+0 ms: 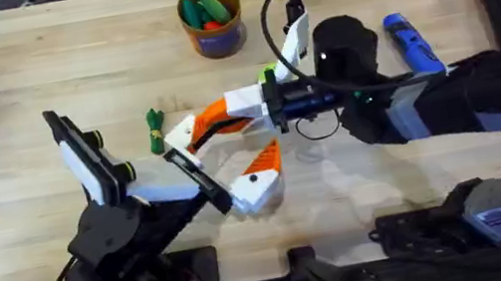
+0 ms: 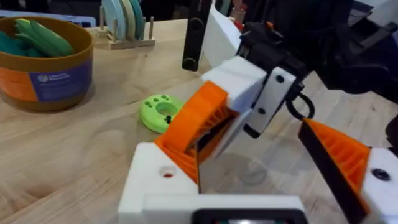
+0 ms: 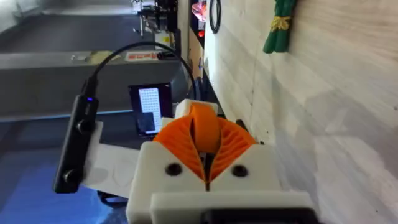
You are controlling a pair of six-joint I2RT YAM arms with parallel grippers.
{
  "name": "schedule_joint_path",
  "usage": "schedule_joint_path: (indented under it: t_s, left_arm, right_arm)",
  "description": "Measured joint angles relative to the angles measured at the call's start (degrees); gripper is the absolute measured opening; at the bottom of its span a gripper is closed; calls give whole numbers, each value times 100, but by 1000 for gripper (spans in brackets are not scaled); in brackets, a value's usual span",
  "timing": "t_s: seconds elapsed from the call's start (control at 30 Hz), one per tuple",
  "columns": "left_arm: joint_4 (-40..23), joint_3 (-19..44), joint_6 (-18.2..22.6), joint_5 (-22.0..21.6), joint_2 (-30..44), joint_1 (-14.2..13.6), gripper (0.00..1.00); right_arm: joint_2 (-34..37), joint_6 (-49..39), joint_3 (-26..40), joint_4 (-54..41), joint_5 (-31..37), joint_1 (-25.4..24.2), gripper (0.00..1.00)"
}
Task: Pick up the gripper from the table and insert it into the empty holder that is missing its gripper. Then pick up a screw, insert it into the mounting hole, and use the screwdriver to tighten it. Finally, clean up the table by picking up the vegetable and placing it into the bucket.
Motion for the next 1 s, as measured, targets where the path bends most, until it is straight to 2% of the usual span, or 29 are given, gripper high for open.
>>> schedule_joint_path:
  t_s: [0.33,0.87,0.9,1.0]
  left_arm:
    - [9,-1,-22,186,1,13,989]
    - [20,-1,-13,229,-1,22,988]
    - [22,0,-5,228,-1,22,989]
    - [34,-1,31,331,-7,20,988]
  right_arm:
    - [-2,-714,125,-352,-278,-74,8]
    - [0,-862,140,-342,-366,-83,13]
    - [7,-868,140,-310,-394,-83,62]
    - [67,-945,140,-173,-522,-76,290]
